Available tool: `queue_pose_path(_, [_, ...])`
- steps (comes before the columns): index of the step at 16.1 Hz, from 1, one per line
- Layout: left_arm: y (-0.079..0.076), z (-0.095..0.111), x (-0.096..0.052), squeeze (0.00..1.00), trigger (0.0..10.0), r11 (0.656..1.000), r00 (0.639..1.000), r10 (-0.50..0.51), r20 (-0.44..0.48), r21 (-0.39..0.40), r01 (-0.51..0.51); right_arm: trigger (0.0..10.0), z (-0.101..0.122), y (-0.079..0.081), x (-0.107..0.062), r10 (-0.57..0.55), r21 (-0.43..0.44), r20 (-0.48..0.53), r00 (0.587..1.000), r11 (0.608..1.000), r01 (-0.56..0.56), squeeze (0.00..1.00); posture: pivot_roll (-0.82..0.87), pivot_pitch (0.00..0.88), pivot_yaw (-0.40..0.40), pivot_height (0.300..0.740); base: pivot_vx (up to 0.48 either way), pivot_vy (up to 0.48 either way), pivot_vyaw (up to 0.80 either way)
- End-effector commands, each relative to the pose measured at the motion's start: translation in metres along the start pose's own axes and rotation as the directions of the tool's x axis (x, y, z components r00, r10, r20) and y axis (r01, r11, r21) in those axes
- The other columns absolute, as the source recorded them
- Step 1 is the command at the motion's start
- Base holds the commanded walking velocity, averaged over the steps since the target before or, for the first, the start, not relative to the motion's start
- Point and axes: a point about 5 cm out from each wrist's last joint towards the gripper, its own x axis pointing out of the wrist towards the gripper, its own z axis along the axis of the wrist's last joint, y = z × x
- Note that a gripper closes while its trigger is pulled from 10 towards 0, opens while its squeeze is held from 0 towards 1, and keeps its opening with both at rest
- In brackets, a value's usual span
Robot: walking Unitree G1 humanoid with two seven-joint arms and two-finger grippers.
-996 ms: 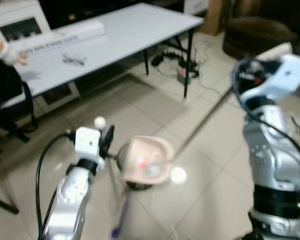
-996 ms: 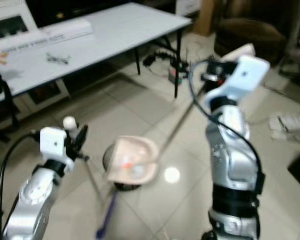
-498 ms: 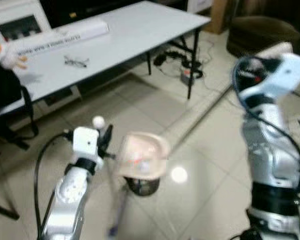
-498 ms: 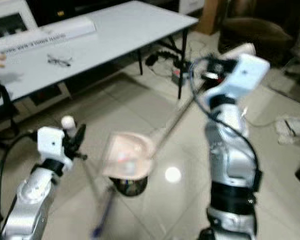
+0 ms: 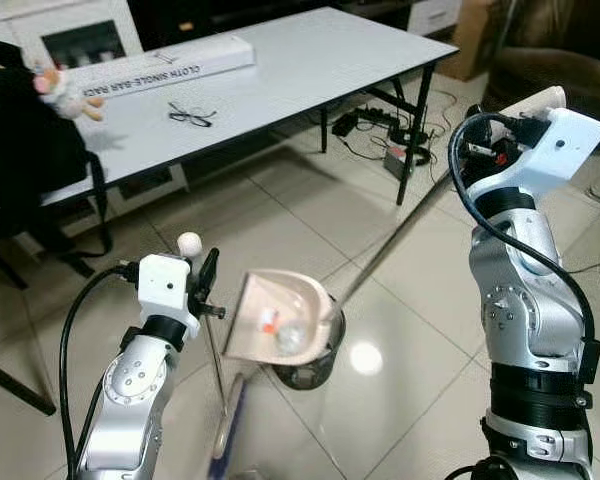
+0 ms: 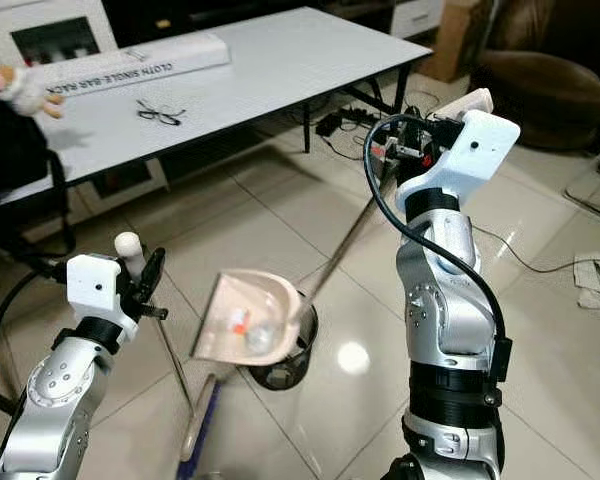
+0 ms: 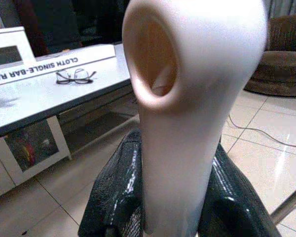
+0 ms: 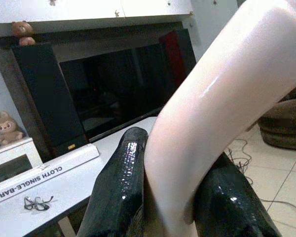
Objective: Sweep floor
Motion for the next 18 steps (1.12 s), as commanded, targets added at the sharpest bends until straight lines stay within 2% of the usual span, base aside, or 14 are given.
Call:
queue_pose_path(1, [0.001, 0.008, 0.001, 0.00, 10.0, 1.000, 1.000, -0.007, 0.029, 0.016, 0.006, 10.0, 0.012, 0.003, 0.003, 0.007, 0.027, 0.068, 0.998, 1.000, -0.009, 0.00, -0.04, 0.038, 0.062, 0.740, 0.000, 0.000, 0.00])
queue_pose_path(12, [0.000, 0.007, -0.002, 0.00, 10.0, 1.000, 1.000, -0.014, 0.016, 0.016, 0.014, 10.0, 0.013, 0.001, 0.002, 0.007, 0.004, 0.084, 0.996, 1.000, -0.008, 0.00, -0.03, 0.042, 0.062, 0.740, 0.000, 0.000, 0.00])
queue_pose_path(14, [0.003, 0.005, -0.003, 0.00, 10.0, 0.999, 1.000, -0.003, 0.015, 0.040, 0.002, 10.0, 0.018, 0.003, 0.002, 0.026, -0.030, 0.125, 0.992, 0.999, -0.022, 0.00, -0.04, 0.040, 0.061, 0.740, 0.000, 0.000, 0.00])
queue_pose_path(15, [0.012, 0.004, -0.004, 0.00, 10.0, 0.997, 1.000, 0.021, 0.015, 0.078, -0.023, 10.0, 0.024, 0.007, 0.002, 0.061, -0.075, 0.173, 0.983, 0.996, -0.049, 0.00, -0.04, 0.039, 0.060, 0.740, 0.000, 0.000, 0.00])
queue_pose_path(17, [0.019, 0.004, -0.005, 0.00, 10.0, 0.994, 0.999, 0.049, 0.012, 0.099, -0.050, 10.0, 0.026, 0.009, 0.002, 0.082, -0.094, 0.197, 0.977, 0.994, -0.064, 0.00, -0.03, 0.037, 0.059, 0.740, 0.000, 0.000, 0.00])
queue_pose_path(18, [0.031, -0.002, -0.009, 0.00, 10.0, 0.987, 0.996, 0.092, -0.011, 0.134, -0.090, 10.0, 0.030, 0.017, 0.002, 0.136, -0.127, 0.231, 0.963, 0.986, -0.109, 0.00, -0.03, 0.035, 0.059, 0.740, 0.000, 0.000, 0.00])
